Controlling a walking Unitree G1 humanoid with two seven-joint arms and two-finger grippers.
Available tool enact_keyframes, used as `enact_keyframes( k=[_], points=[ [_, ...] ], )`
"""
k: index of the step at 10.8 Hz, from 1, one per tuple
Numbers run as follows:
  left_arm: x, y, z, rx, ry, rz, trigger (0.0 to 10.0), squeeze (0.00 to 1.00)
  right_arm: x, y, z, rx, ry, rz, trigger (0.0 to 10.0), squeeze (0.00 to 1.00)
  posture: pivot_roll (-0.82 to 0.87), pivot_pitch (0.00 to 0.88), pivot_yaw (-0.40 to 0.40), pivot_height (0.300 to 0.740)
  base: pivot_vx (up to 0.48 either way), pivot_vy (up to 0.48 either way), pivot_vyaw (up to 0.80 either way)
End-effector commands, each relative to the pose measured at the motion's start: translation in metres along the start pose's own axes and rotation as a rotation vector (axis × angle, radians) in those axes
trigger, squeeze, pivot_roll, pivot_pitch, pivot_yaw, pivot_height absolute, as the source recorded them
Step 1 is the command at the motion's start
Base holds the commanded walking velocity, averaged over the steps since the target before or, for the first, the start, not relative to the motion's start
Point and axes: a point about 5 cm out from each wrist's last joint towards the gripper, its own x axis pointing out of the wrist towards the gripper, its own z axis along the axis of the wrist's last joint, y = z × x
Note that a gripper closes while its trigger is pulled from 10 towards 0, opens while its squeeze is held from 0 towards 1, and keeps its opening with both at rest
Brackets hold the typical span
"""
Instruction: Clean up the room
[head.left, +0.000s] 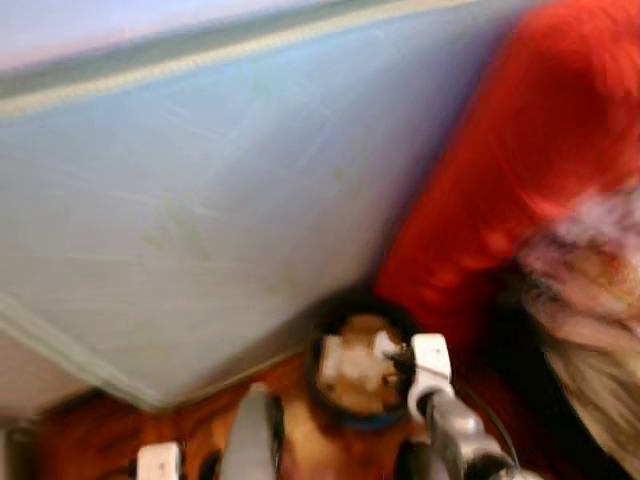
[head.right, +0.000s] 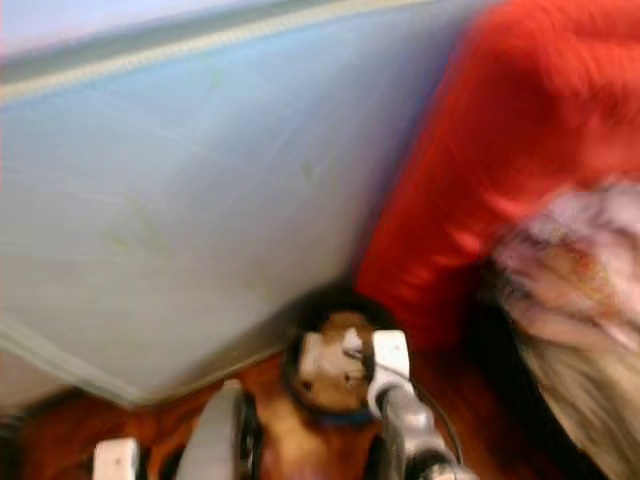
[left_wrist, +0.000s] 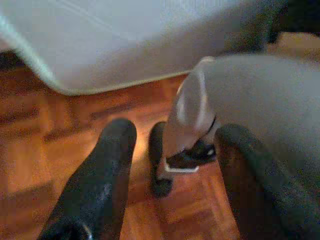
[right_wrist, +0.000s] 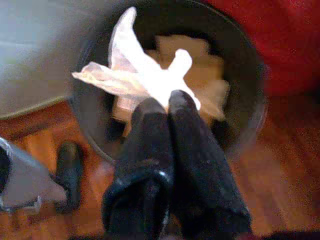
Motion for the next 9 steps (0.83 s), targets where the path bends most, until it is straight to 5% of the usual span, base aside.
enact_keyframes(
  k=[1,4,5,6,7,9],
  points=[
    [-0.017,0.003,-0.018,-0.026,0.048,0.009,10.0,0.0,-0.001,0.001,-0.007,0.021,0.034,-0.008,10.0,0.0,0.23,0.305,-0.008,0.631,0.0,0.0,0.0],
    [-0.029,0.002,-0.023,-0.034,0.014,-0.005,10.0,0.0,0.001,0.001,-0.001,0.02,0.027,-0.008,10.0,0.0,0.26,0.352,-0.005,0.631,0.0,0.0,0.0],
    [0.012,-0.03,0.046,0.069,-0.275,-0.076,10.0,0.0,0.001,0.0,0.001,0.019,0.027,-0.012,10.0,0.0,0.26,0.36,-0.004,0.631,0.0,0.0,0.0],
    [0.022,-0.07,0.126,0.095,-0.507,-0.122,10.0,0.0,0.002,-0.001,0.003,0.021,0.024,-0.019,10.0,0.0,0.27,0.376,-0.005,0.631,0.0,0.0,0.0],
    [0.017,-0.082,0.149,0.092,-0.555,-0.13,10.0,0.0,0.002,-0.002,0.005,0.018,0.023,-0.026,10.0,0.0,0.27,0.383,-0.005,0.631,0.0,0.0,0.0],
    [0.006,-0.092,0.161,0.065,-0.584,-0.139,10.0,0.0,0.003,-0.005,0.007,0.013,0.025,-0.048,10.0,0.0,0.28,0.414,-0.001,0.631,0.0,0.0,0.0]
  ],
)
